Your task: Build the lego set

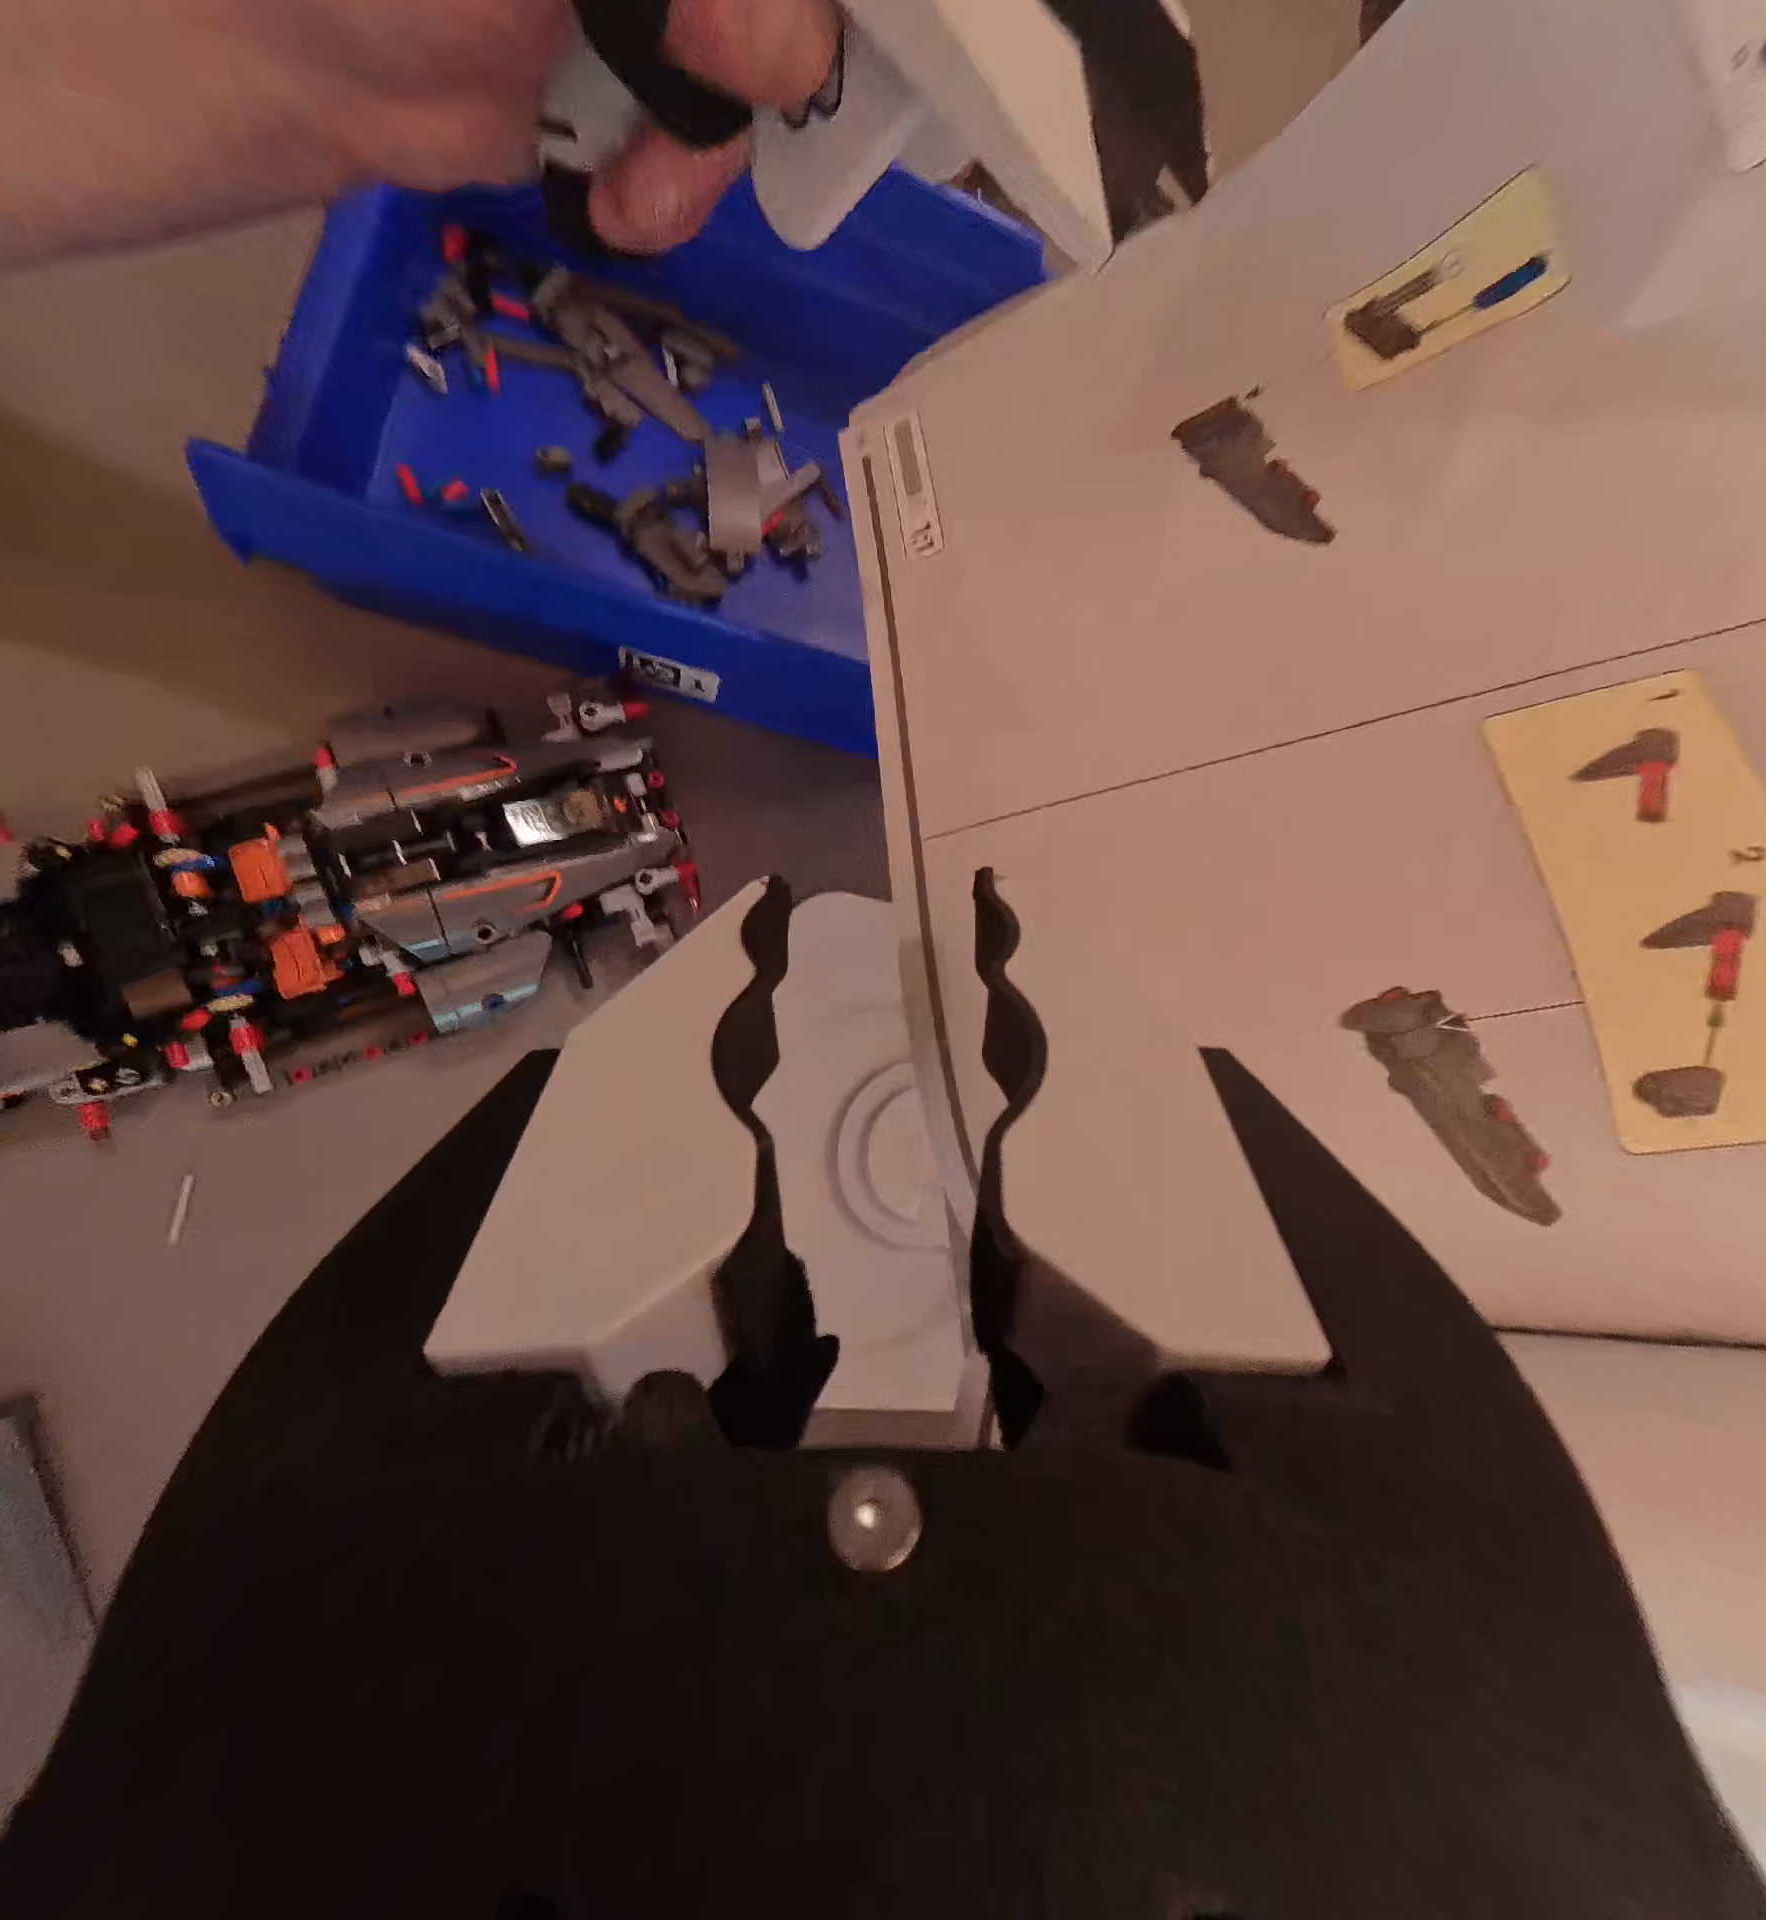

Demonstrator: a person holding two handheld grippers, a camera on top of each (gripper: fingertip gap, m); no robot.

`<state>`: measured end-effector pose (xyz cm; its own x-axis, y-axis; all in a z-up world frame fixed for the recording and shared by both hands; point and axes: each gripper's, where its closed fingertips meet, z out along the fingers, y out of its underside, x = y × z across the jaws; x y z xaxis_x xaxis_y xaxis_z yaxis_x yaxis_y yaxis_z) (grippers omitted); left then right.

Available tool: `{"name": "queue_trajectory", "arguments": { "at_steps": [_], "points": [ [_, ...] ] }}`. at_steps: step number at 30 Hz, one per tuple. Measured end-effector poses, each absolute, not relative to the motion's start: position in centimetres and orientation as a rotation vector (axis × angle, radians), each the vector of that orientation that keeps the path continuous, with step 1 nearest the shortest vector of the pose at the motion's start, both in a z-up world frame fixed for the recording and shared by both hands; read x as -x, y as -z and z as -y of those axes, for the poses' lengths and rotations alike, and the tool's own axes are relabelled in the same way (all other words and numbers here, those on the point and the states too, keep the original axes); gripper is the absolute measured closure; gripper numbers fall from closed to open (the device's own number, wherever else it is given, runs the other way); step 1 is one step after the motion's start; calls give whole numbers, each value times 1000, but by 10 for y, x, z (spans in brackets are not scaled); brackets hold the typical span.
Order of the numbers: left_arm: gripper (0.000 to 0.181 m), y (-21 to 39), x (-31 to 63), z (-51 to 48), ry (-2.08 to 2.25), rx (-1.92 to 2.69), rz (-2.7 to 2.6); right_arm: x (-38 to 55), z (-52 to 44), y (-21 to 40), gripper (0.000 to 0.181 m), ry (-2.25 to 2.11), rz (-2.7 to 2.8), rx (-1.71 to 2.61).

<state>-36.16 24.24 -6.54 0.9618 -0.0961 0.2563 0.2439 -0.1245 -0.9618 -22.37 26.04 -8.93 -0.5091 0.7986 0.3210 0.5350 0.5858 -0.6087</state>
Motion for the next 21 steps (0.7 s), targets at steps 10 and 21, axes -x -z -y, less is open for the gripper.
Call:
{"name": "queue_trajectory", "arguments": {
  "at_steps": [10, 21],
  "points": [
    [115, 71, 385, -254, 227, 1749, 112, 262, -263, 111, 116, -723, 2138, 1257],
    [134, 103, 370, -262, 441, 1864, 72, 261, -262, 114, 112, -715, 2150, 1213]
  ]
}}
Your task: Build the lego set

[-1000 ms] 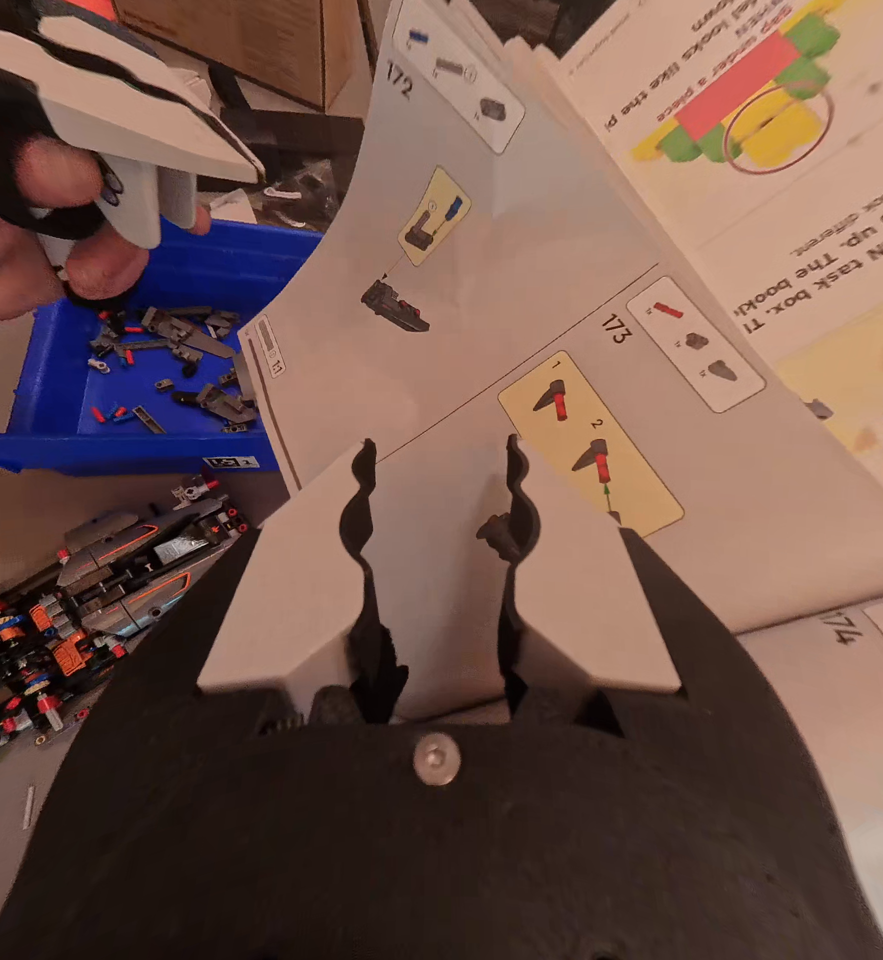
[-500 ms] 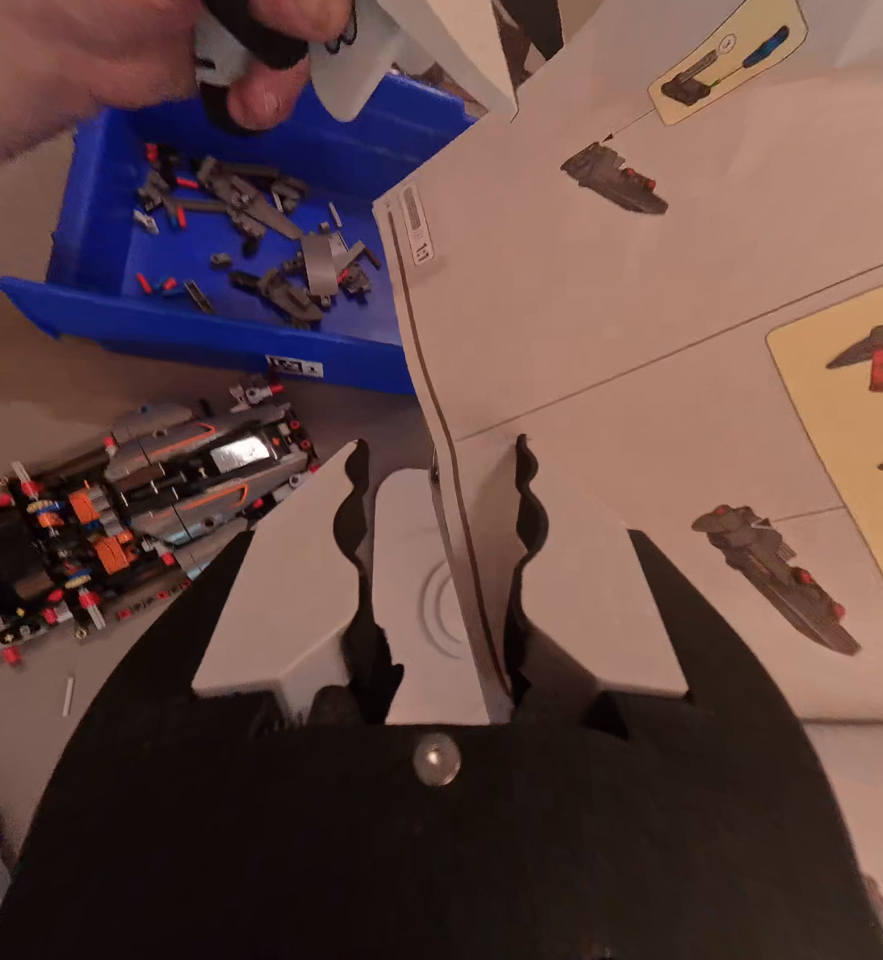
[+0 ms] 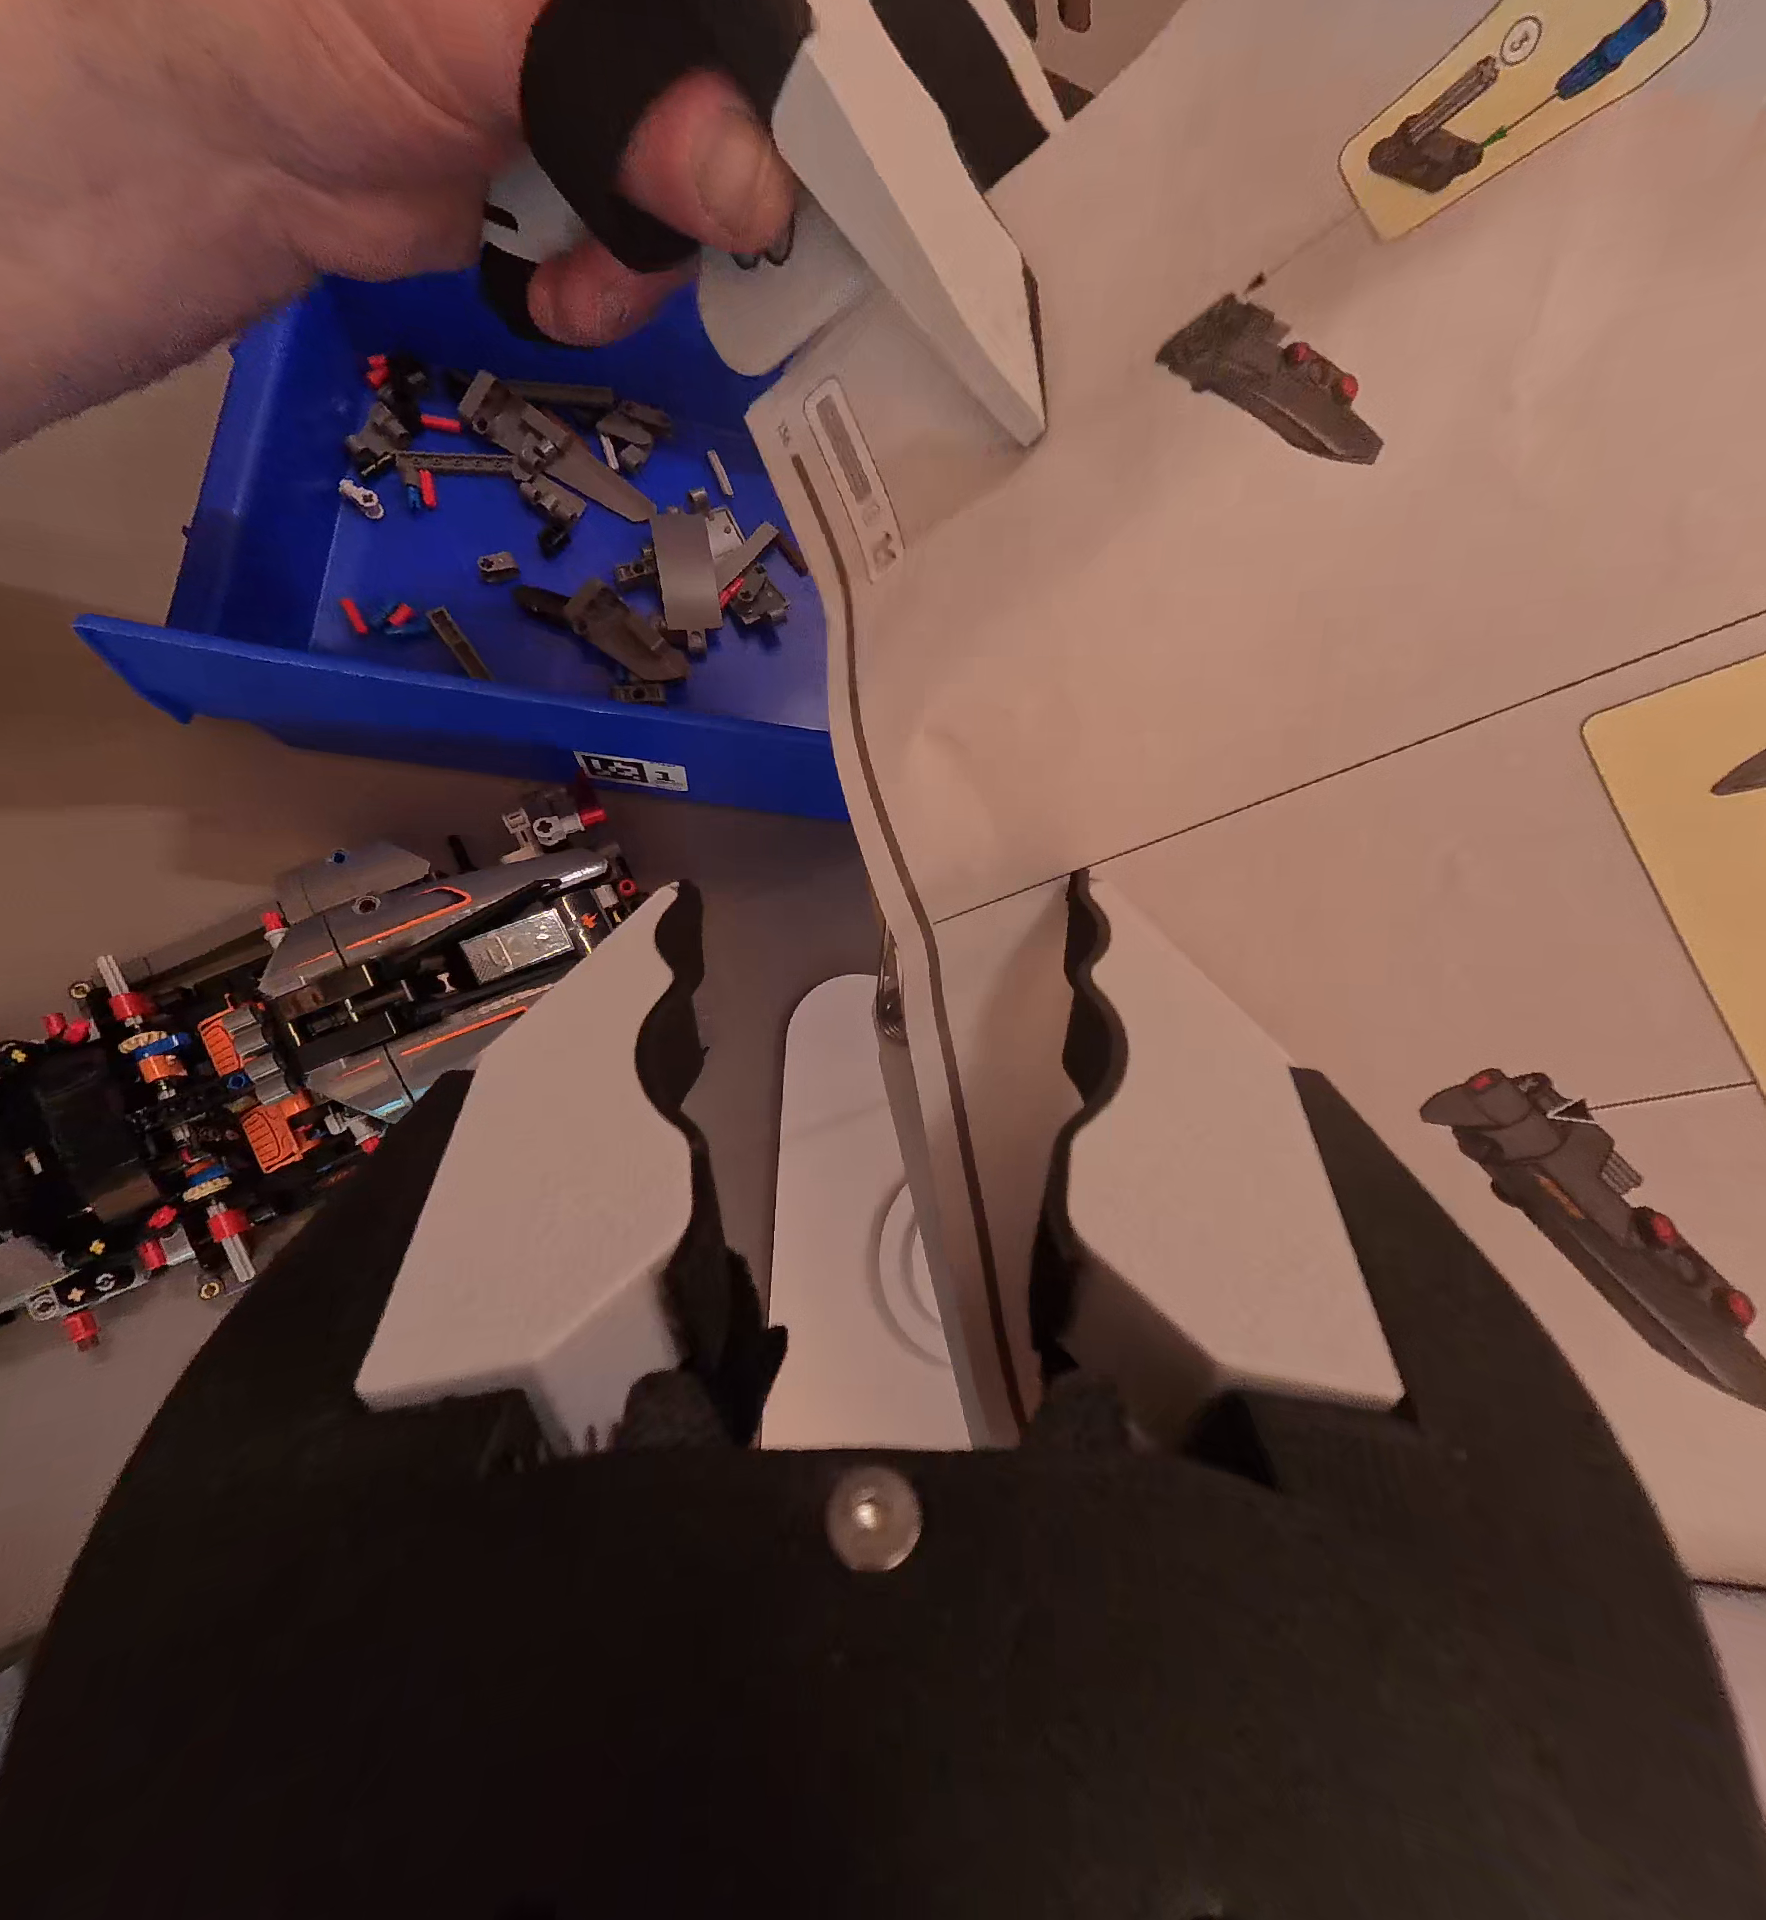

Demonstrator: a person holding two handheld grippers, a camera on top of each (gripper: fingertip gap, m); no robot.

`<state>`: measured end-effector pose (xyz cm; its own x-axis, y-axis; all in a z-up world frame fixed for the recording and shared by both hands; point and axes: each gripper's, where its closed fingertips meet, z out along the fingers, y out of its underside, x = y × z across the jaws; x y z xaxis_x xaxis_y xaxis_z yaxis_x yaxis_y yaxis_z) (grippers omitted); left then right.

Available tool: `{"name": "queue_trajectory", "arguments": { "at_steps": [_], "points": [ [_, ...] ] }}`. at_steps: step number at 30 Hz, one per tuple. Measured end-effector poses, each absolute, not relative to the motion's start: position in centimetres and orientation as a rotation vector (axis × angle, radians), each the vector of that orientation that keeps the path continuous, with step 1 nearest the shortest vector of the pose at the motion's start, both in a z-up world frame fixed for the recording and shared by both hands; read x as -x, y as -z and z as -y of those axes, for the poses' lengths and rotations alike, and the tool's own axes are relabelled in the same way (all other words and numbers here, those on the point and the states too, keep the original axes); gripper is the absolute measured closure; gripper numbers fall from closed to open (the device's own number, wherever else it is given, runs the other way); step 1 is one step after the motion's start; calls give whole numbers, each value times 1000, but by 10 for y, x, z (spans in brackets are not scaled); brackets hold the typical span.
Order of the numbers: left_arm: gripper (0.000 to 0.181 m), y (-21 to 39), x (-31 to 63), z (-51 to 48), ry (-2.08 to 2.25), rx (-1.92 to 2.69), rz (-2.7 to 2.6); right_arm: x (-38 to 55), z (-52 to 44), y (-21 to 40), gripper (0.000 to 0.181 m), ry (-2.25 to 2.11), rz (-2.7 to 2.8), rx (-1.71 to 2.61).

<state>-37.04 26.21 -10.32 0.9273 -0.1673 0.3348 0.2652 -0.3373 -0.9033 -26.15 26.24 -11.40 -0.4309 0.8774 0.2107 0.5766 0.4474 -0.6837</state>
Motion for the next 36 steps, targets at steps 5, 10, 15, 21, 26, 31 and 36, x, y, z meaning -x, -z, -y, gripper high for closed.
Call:
{"name": "queue_trajectory", "arguments": {
  "at_steps": [5, 10, 15, 21, 26, 31, 36],
  "points": [
    [164, 90, 374, -255, 473, 1801, 63, 255, -257, 106, 117, -753, 2119, 1147],
    [167, 83, 373, -254, 346, 1839, 27, 235, -249, 111, 143, -670, 2156, 1071],
    [173, 68, 370, -251, 328, 1809, 12, 239, -258, 123, 154, -481, 2099, 1027],
    [173, 68, 370, -251, 346, 1814, 15, 259, -268, 132, 165, -234, 2018, 998],
    [174, 68, 371, -252, 327, 1817, 9, 268, -271, 134, 181, -158, 2019, 954],
    [179, 65, 373, -255, 341, 1791, 12, 263, -266, 143, 181, -181, 2114, 823],
    [179, 70, 375, -255, 361, 1781, 31, 261, -263, 140, 181, -349, 2097, 834]
  ]
}}
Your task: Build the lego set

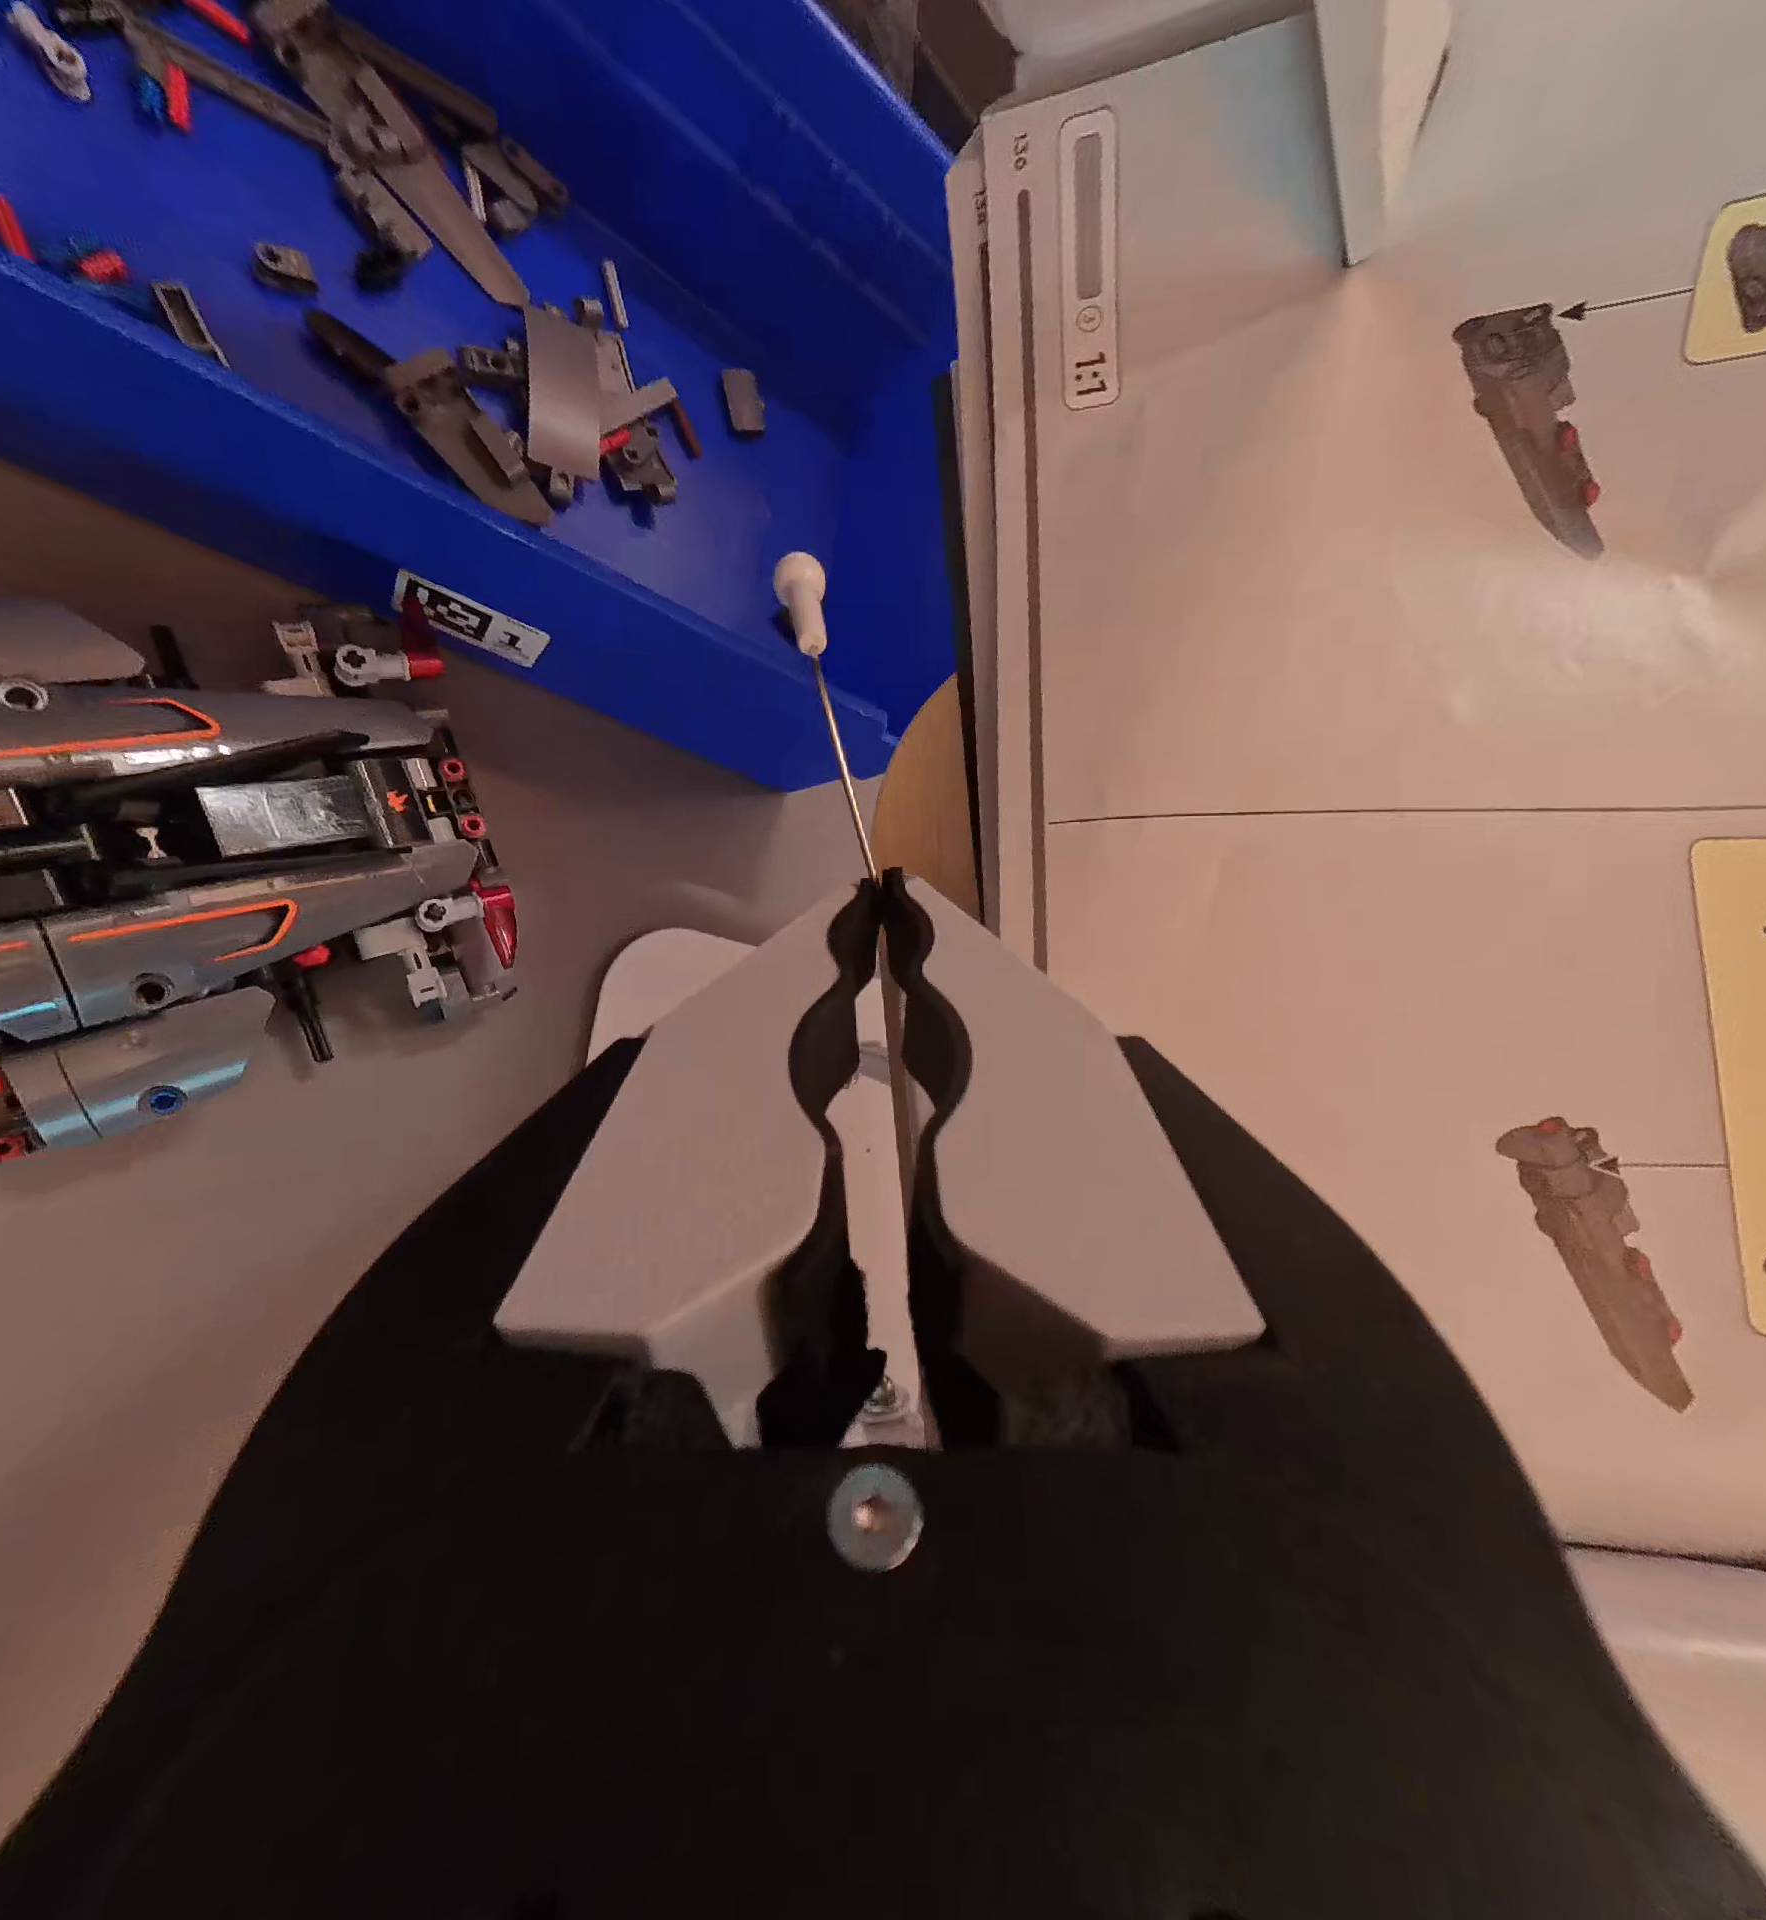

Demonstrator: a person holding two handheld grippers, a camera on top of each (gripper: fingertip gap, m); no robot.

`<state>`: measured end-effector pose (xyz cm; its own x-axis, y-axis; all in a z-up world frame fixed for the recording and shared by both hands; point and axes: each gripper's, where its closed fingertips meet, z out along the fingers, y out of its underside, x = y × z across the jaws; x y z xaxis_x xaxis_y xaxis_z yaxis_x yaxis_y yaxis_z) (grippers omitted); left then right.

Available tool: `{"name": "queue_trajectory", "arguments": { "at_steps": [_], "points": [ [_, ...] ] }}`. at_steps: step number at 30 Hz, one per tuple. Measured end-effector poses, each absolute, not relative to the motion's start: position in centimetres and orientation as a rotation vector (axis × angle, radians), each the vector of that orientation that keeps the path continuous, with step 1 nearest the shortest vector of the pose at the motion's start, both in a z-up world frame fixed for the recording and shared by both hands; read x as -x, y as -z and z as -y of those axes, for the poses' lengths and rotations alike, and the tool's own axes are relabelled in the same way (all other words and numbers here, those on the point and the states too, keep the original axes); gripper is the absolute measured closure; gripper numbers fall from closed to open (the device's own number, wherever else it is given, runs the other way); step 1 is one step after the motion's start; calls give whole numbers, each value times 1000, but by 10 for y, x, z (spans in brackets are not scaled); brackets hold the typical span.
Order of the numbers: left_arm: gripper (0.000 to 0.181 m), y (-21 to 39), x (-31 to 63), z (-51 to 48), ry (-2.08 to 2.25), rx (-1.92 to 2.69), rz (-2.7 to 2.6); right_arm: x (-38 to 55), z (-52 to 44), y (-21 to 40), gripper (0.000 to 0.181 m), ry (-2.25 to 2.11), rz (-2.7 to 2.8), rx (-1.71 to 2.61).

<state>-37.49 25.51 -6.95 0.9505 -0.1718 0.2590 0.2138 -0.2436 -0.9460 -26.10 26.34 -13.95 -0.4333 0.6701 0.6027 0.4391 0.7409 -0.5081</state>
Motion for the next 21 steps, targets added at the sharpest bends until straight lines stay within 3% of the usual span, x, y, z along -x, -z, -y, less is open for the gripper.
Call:
{"name": "queue_trajectory", "arguments": {
  "at_steps": [15, 18, 21],
  "points": [
    [178, 81, 375, -250, 458, 1738, 70, 266, -274, 124, 181, -852, 1781, 1311],
    [164, 82, 378, -247, 451, 1743, 79, 265, -271, 121, 179, -804, 1787, 1318],
    [152, 76, 386, -236, 418, 1731, 92, 257, -260, 97, 159, -868, 1786, 1295]
  ]
}}
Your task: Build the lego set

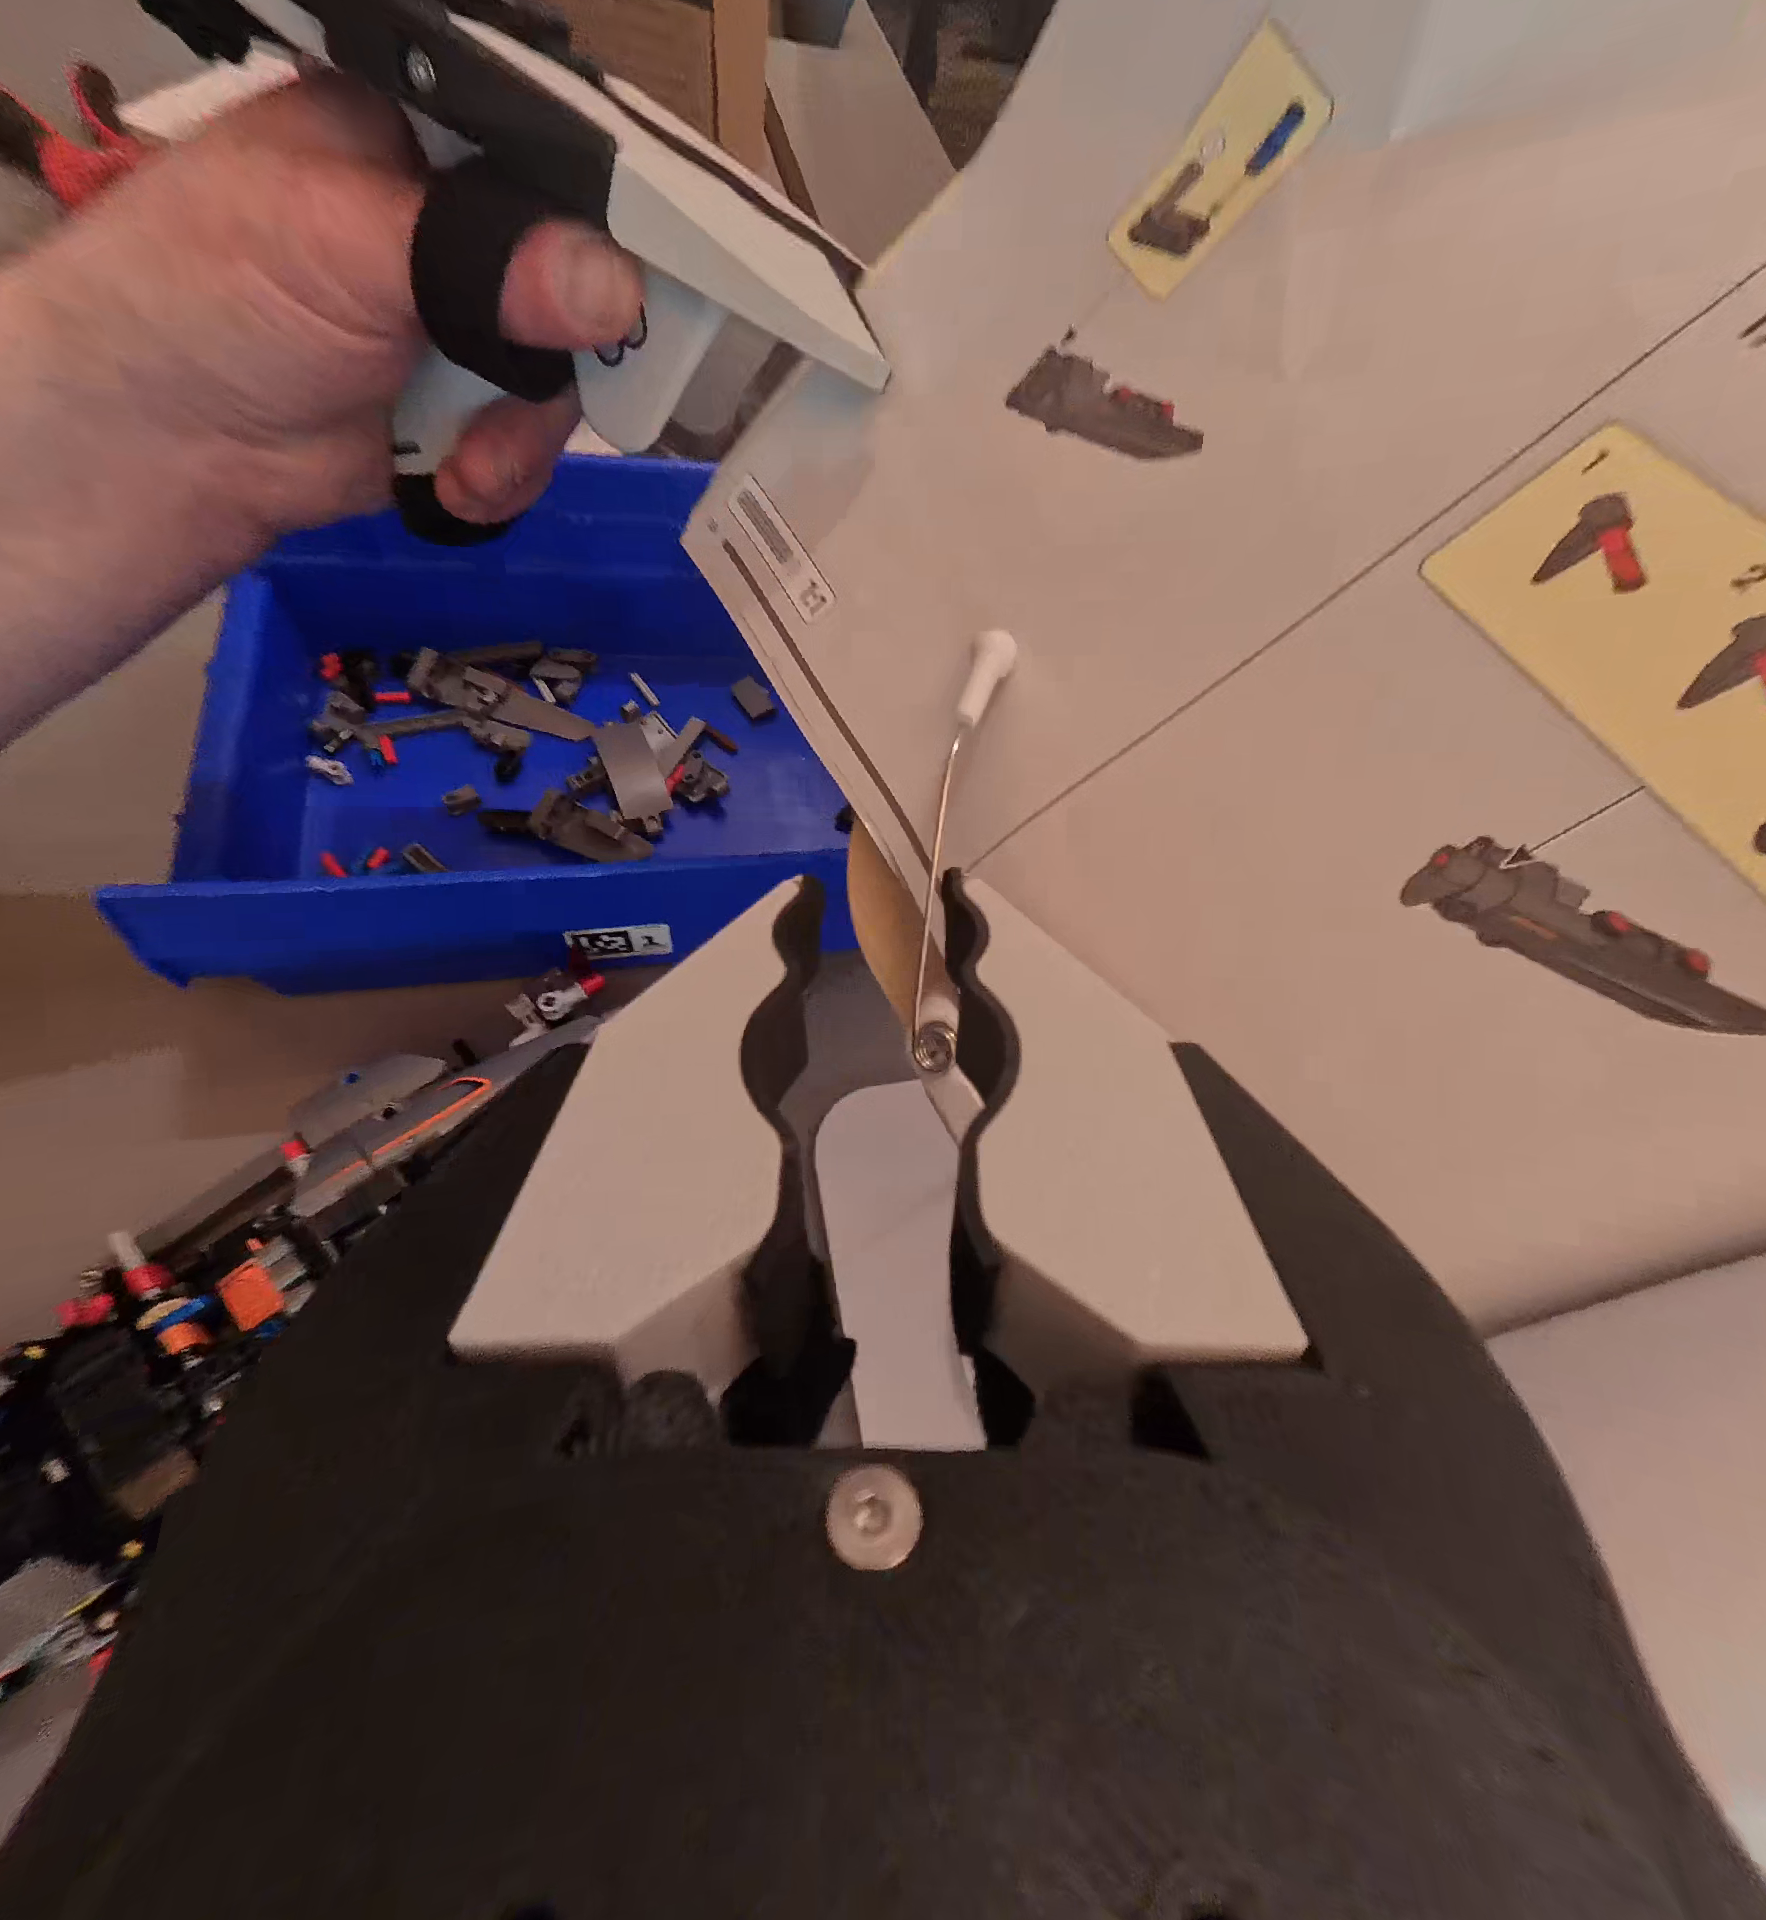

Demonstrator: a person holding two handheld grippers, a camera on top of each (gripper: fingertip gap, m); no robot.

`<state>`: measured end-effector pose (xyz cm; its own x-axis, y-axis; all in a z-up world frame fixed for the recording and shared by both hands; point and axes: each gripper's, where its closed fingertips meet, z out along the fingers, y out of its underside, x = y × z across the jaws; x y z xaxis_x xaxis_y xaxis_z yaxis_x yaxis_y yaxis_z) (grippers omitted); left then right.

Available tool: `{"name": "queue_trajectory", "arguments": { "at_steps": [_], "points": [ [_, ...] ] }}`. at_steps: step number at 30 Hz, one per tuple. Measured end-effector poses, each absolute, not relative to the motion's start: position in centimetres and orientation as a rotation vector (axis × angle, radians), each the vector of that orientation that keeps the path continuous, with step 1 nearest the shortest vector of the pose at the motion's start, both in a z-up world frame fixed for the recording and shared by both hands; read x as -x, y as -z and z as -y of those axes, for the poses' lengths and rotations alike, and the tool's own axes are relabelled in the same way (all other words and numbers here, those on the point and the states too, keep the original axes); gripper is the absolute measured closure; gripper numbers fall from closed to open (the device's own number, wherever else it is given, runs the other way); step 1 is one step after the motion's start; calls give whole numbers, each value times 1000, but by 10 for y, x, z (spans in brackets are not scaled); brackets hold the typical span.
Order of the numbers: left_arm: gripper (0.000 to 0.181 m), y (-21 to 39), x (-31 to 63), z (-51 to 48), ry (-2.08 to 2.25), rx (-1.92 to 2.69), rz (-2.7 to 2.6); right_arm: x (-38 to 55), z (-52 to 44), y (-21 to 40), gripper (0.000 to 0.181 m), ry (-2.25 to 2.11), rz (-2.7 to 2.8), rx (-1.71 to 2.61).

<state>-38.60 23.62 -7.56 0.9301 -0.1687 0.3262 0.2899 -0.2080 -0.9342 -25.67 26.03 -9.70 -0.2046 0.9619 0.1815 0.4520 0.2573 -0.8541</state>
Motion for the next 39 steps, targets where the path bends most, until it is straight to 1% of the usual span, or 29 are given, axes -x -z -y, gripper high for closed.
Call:
{"name": "queue_trajectory", "arguments": {
  "at_steps": [3, 5, 8, 16, 21, 26, 32, 34, 38, 39],
  "points": [
    [147, 54, 395, -212, 395, 1668, 94, 246, -255, 78, 153, -892, 1789, 1299],
    [146, 43, 397, -192, 354, 1668, 72, 237, -245, 69, 157, -908, 1828, 1271],
    [146, 46, 395, -161, 273, 1729, 22, 225, -232, 64, 159, -854, 1891, 1233],
    [152, 106, 402, -87, 0, 1995, -44, 182, -196, 50, 158, -701, 2009, 1208],
    [156, 136, 385, -78, 24, 2092, -170, 142, -162, 50, 157, -628, 2086, 1260],
    [157, 172, 368, -86, 43, 2204, -319, 109, -118, 73, 159, -668, 2079, 1329],
    [156, 216, 353, -91, 41, 2350, -439, 88, -70, 115, 162, -923, 1969, 1400],
    [156, 224, 348, -92, 67, 2372, -455, 82, -58, 132, 161, -990, 1948, 1402],
    [157, 253, 343, -80, 104, 2484, -472, 72, -47, 159, 163, -991, 1949, 1417],
    [160, 259, 340, -77, 119, 2502, -474, 70, -43, 162, 163, -1013, 1948, 1418]
  ]
}}
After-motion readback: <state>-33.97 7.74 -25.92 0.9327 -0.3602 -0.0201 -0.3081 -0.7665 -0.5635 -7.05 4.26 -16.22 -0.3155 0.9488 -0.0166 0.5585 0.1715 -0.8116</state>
